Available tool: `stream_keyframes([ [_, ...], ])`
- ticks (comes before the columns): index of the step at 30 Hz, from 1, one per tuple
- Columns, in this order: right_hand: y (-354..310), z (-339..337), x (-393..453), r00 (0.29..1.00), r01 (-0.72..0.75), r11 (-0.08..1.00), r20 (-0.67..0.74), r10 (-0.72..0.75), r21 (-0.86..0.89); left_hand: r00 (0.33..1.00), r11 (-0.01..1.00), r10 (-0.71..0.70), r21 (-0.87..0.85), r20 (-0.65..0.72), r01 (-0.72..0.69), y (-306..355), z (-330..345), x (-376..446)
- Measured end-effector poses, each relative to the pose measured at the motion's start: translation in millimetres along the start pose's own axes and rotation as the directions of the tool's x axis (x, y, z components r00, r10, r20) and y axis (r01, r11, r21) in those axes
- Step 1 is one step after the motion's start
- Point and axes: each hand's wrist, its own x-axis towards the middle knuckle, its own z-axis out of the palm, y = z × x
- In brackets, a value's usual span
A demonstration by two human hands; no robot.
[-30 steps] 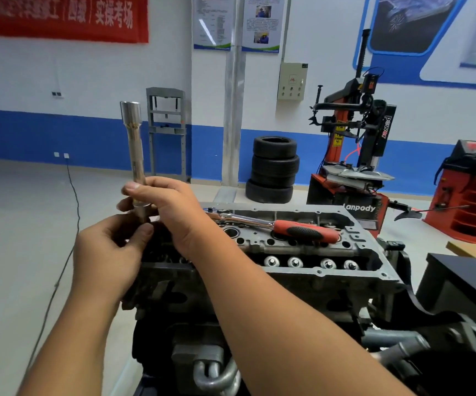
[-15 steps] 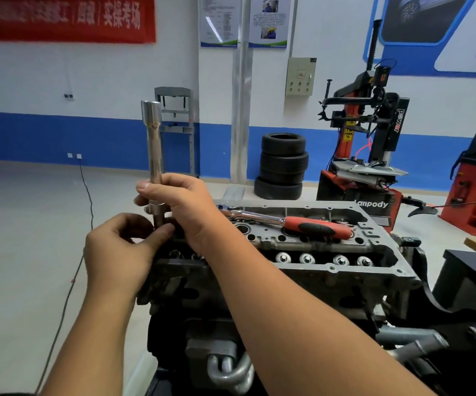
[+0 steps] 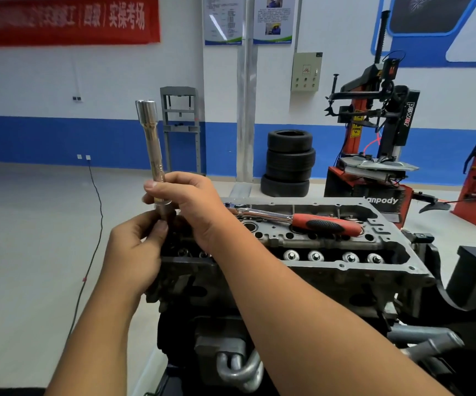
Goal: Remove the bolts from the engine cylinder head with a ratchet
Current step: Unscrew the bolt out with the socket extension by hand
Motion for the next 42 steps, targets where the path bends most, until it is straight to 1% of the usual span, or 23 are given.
stream_keyframes([
  [1,0,0,0,1.0,-0.003,1.0,0.006,0.003,0.0,1.0,1.0,0.001,0.01,-0.017,-0.001,0,1,0],
  [4,0,0,0,1.0,0.005,1.0,0.012,-0.005,-0.008,0.99,0.998,0.031,0.056,-0.141,-0.023,-2,3,-1],
  [5,0,-1,0,1.0,0.009,1.0,0.009,-0.009,-0.008,0.986,0.998,0.031,0.064,-0.162,-0.02,-2,3,-1],
  [6,0,-1,0,1.0,0.013,1.0,0.005,-0.013,-0.008,0.988,0.998,0.026,0.063,-0.153,-0.016,-2,3,-1],
  [8,-1,-1,-1,1.0,0.019,1.0,-0.002,-0.019,-0.01,0.997,0.998,-0.014,0.058,-0.077,0.018,-1,2,0],
  [9,0,0,-1,1.0,0.019,1.0,-0.003,-0.019,-0.008,0.998,0.996,-0.033,0.079,-0.048,0.037,0,2,0],
  [10,0,0,-1,1.0,0.015,1.0,-0.001,-0.015,-0.004,0.998,0.993,-0.034,0.111,-0.047,0.039,1,2,-1],
  [14,1,0,1,1.0,-0.011,1.0,0.022,0.011,0.004,0.982,0.979,0.013,0.202,-0.189,0.025,6,5,-5],
  [15,2,0,1,1.0,-0.014,1.0,0.024,0.014,0.004,0.98,0.977,0.017,0.212,-0.2,0.026,8,5,-6],
  [17,3,1,1,1.0,-0.012,1.0,0.02,0.012,-0.005,0.99,0.979,-0.014,0.199,-0.141,0.042,9,2,-6],
  [20,2,3,1,1.0,-0.006,0.999,0.001,0.006,-0.041,0.991,0.964,-0.136,0.228,-0.008,0.134,11,-5,-5],
  [22,2,5,0,1.0,-0.008,0.999,-0.003,0.007,-0.052,0.981,0.952,-0.192,0.249,0.027,0.18,10,-9,-5],
  [24,3,8,0,1.0,-0.015,0.997,0.005,0.015,-0.081,0.976,0.953,-0.216,0.224,0.021,0.205,10,-12,-6],
  [26,4,12,0,0.999,-0.017,0.996,0.029,0.02,-0.086,0.975,0.958,-0.22,0.186,-0.02,0.22,8,-14,-6],
  [29,4,14,1,0.998,-0.031,0.999,0.061,0.034,-0.041,0.961,0.965,-0.242,0.066,-0.133,0.252,3,-20,-5],
  [32,5,19,4,0.994,-0.103,0.995,0.034,0.104,-0.005,0.931,0.957,-0.28,0.012,-0.233,0.291,-4,-28,-3],
  [36,6,30,10,0.982,-0.161,0.987,-0.102,0.157,-0.031,0.921,0.946,-0.321,-0.019,-0.22,0.325,-9,-29,-4],
  [39,3,37,13,0.97,-0.197,0.98,-0.15,0.192,-0.013,0.934,0.952,-0.303,-0.017,-0.19,0.305,-12,-28,-5],
  [42,-19,35,21,0.965,-0.184,0.982,-0.196,0.172,-0.046,0.951,0.964,-0.266,-0.023,-0.16,0.266,-11,-28,-6],
])
